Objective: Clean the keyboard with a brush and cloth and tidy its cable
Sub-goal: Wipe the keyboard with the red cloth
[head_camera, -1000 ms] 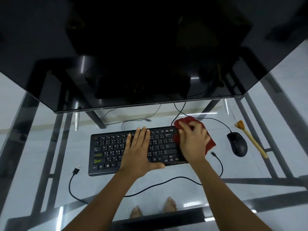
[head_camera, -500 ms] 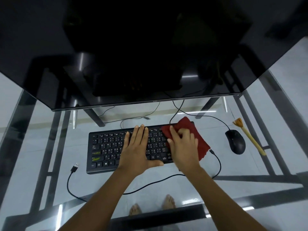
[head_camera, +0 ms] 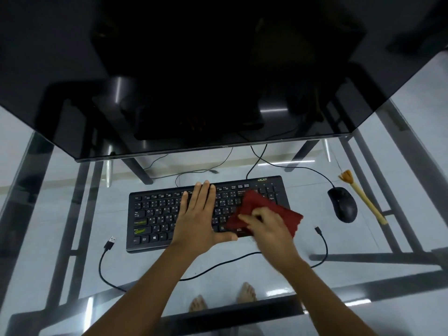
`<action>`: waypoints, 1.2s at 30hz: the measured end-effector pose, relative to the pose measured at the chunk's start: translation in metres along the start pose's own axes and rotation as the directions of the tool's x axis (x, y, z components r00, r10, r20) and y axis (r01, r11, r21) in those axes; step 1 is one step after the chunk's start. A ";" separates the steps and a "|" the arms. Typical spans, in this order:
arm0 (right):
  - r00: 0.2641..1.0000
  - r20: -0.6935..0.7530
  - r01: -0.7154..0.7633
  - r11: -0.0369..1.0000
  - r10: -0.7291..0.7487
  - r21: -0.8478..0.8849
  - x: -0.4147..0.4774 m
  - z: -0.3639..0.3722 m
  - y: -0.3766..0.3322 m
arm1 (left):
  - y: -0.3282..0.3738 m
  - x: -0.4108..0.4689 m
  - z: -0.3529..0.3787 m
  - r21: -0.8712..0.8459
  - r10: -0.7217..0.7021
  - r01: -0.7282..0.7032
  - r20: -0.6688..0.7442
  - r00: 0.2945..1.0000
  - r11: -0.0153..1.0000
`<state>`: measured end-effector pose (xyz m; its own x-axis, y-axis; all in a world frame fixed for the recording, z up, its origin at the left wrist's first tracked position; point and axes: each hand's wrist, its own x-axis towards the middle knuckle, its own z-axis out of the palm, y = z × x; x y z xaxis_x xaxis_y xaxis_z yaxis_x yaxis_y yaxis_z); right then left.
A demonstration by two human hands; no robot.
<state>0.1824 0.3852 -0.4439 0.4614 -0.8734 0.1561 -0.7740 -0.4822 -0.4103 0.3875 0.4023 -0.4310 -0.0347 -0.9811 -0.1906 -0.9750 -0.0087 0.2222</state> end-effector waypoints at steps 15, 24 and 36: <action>0.927 -0.265 -0.267 0.963 0.267 0.035 0.003 -0.012 0.036 | 0.001 0.000 -0.001 -0.012 -0.006 0.006 0.014 1.000 1.000; 0.903 -0.237 -0.347 0.934 0.358 0.088 0.030 -0.017 0.029 | 0.002 -0.001 -0.003 0.007 -0.004 0.003 0.030 1.000 1.000; 0.896 -0.251 -0.353 0.930 0.367 0.100 0.060 0.001 0.004 | 0.001 0.000 0.000 0.014 0.008 -0.008 0.007 1.000 1.000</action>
<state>0.2074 0.3313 -0.4372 0.0211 -0.9765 0.2146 -0.8394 -0.1339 -0.5267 0.3867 0.4027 -0.4305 -0.0443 -0.9797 -0.1957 -0.9776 0.0021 0.2106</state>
